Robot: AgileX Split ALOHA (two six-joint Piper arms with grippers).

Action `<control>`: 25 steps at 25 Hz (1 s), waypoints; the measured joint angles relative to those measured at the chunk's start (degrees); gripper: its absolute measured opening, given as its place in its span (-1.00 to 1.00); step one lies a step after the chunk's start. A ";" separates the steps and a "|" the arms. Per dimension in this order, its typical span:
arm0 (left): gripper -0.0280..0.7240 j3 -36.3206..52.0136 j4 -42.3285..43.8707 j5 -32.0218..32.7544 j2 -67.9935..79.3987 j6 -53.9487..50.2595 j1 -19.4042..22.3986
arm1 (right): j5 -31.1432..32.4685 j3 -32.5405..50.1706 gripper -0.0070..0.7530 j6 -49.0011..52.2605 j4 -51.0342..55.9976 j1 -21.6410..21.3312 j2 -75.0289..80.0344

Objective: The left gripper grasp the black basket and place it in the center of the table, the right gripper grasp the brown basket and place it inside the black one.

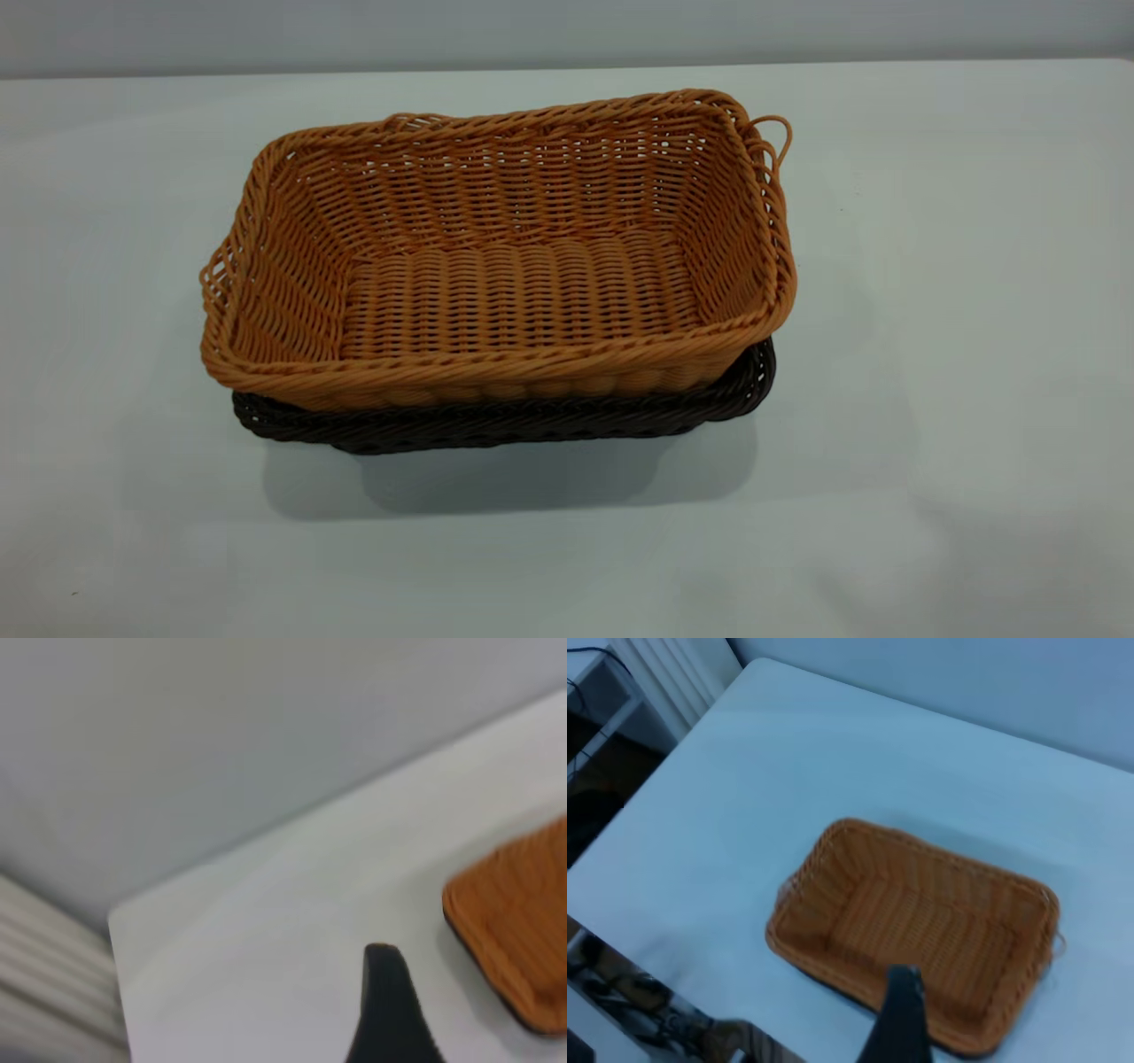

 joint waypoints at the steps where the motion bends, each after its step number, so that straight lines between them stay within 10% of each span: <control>1: 0.23 2.37 0.00 0.00 -0.80 -1.02 0.00 | 0.03 3.42 0.53 0.32 -1.39 0.00 -2.25; 17: 0.23 42.17 -8.63 0.00 -3.06 -16.12 0.00 | -1.03 56.20 0.53 9.51 -14.25 0.00 -28.31; 25: 0.23 49.49 -12.29 -3.77 -3.18 -16.30 0.00 | -10.44 60.16 0.53 10.25 -13.94 0.00 -30.49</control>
